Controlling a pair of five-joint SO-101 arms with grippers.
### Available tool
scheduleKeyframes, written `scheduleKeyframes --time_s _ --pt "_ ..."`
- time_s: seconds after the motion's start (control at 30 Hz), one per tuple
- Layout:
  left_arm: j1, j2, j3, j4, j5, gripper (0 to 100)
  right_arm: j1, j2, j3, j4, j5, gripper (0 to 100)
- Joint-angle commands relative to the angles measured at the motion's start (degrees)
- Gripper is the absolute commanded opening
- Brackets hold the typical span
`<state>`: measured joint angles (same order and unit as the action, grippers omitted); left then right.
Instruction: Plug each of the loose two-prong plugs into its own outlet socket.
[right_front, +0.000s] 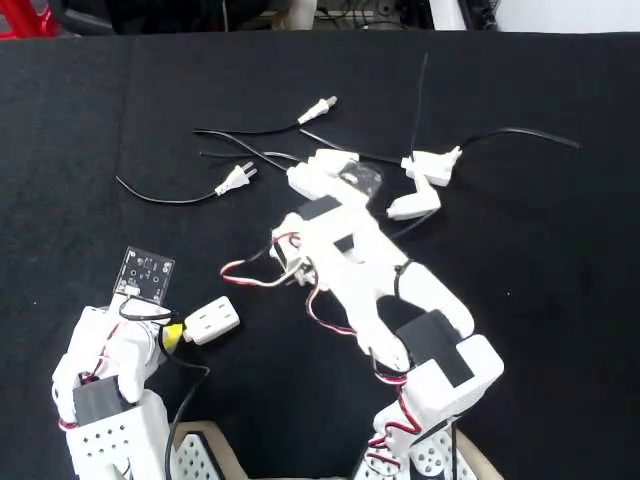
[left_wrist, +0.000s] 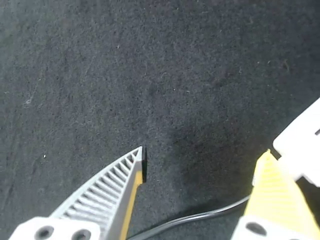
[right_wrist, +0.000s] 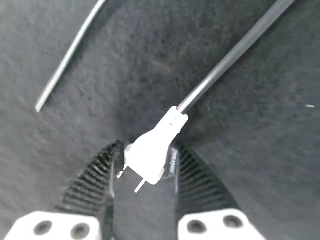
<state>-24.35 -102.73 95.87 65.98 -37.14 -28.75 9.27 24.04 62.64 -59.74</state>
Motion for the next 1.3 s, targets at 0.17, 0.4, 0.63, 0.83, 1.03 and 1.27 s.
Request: scheduleKeyframes --time_s 0.17,0.4,0.63,0.83,1.03,1.27 --pt "0.7 -0.3 0.3 1.0 -0.4 35 -4.3 -0.7 -22.1 33.1 18.0 1.1" --pt "0.7 -0.3 0.3 1.1 -0.4 35 -7.2 -0.2 -29.8 37.8 50.5 1.1" --pt "0.7 -0.3 0.3 1.1 -0.4 35 -4.5 4.6 -29.0 36.6 89.2 1.3" --pt "0.7 -0.3 0.3 1.1 -0.4 35 0.0 17.5 -29.3 31.7 92.8 1.3" --pt "0.7 -0.3 0.3 1.1 -0.4 35 0.8 20.1 -29.2 23.7 92.8 4.3" --pt "0.7 -0.3 0.3 1.1 -0.4 35 0.9 19.6 -29.2 26.5 92.6 15.0"
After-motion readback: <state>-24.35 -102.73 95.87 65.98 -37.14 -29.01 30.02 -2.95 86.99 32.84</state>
